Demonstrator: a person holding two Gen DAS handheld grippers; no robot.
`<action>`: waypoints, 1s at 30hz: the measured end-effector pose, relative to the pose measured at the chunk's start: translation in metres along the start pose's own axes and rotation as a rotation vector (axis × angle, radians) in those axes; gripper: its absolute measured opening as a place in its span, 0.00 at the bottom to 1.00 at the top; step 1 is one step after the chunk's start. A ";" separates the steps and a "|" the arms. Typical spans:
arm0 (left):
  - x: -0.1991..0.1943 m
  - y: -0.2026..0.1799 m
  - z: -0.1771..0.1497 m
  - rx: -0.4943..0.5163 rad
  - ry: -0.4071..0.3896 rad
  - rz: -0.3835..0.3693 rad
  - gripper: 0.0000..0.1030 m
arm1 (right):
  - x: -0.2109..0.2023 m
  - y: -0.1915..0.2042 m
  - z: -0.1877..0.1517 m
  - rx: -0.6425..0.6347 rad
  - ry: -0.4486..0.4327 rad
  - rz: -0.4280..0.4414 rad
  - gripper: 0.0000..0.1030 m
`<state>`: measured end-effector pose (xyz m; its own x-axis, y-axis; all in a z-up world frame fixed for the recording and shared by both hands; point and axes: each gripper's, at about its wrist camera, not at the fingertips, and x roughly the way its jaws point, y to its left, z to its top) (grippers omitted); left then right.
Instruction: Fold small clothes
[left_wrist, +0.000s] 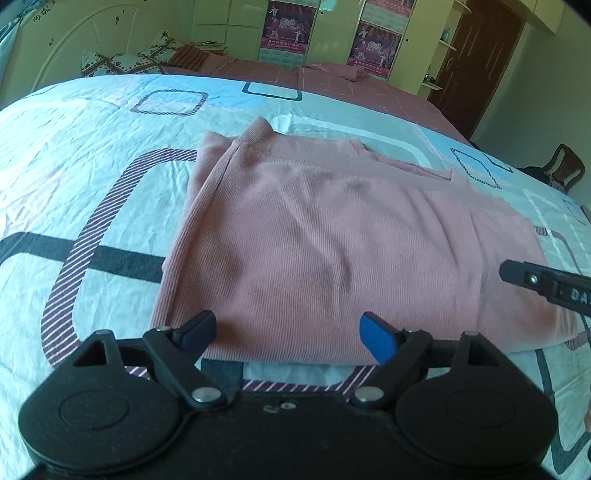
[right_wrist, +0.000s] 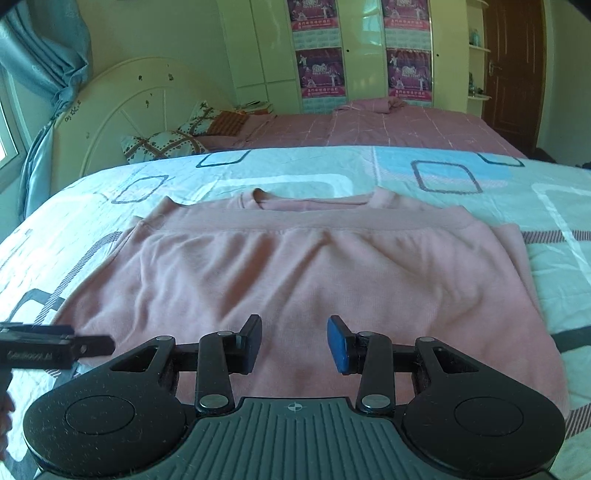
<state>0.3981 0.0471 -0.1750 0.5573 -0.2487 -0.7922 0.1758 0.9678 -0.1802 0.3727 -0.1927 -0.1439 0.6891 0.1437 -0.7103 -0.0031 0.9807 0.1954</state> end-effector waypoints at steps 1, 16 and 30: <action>-0.002 0.003 -0.003 -0.010 0.003 -0.004 0.82 | 0.004 0.004 0.002 0.006 -0.006 -0.005 0.38; 0.005 0.044 -0.018 -0.340 0.084 -0.207 0.87 | 0.034 0.020 0.007 0.011 0.010 -0.066 0.38; 0.042 0.067 -0.004 -0.607 -0.116 -0.391 0.88 | 0.047 0.026 0.023 0.021 -0.001 -0.080 0.38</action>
<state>0.4302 0.1017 -0.2230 0.6342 -0.5506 -0.5428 -0.0825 0.6499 -0.7555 0.4221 -0.1635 -0.1567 0.6869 0.0646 -0.7239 0.0671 0.9861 0.1517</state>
